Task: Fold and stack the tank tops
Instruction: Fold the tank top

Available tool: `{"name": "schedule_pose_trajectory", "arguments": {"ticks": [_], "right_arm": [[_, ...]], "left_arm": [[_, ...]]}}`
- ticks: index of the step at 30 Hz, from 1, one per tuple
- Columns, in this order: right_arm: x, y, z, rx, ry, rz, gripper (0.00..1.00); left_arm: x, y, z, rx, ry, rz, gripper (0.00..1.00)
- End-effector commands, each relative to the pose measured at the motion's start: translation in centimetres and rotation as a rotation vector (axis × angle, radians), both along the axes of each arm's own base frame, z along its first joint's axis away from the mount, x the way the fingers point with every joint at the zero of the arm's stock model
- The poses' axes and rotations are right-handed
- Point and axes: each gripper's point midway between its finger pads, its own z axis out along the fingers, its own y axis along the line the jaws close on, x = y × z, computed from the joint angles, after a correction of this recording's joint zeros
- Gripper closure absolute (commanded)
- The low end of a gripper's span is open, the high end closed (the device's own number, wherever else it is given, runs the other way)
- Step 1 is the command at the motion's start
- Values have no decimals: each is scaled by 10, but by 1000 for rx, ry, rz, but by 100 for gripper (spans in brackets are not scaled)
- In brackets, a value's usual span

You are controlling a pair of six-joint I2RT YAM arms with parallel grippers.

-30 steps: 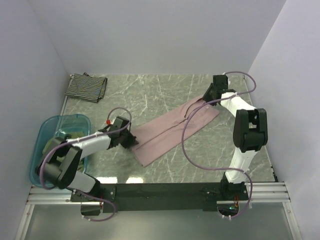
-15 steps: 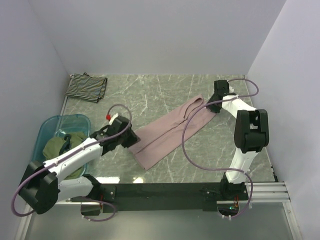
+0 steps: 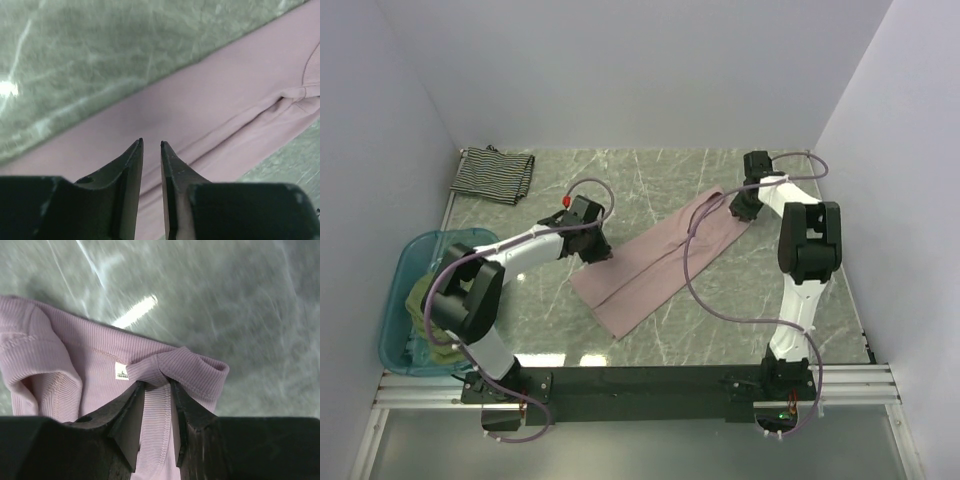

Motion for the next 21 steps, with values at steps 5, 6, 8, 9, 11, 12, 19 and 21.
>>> {"name": "schedule_pose_trajectory", "arguments": {"ticks": [5,6,8,9,11,12,19,21], "right_arm": [[35,-12,6,-17,26,-30,66],[39,-9,-5,-7,47,-15,66],[54,-5,-7,13,40,3,66],[60,3,-7,43,34,26,69],[78,5,-1,53,3,48,66],[84,7,1,61,-10,58,65],[127,18,51,88,-224,149,46],[124,15,75,64,-280,148,39]], "left_arm": [[37,4,17,-14,-46,-55,65],[40,6,17,-16,-45,-59,63],[45,14,15,-19,-37,-54,60],[48,17,15,-19,-36,-49,58],[51,24,15,-25,-31,-41,57],[51,26,14,-24,-26,-45,57],[26,39,-3,-23,35,-87,47],[12,41,-16,-24,69,-104,44]]}}
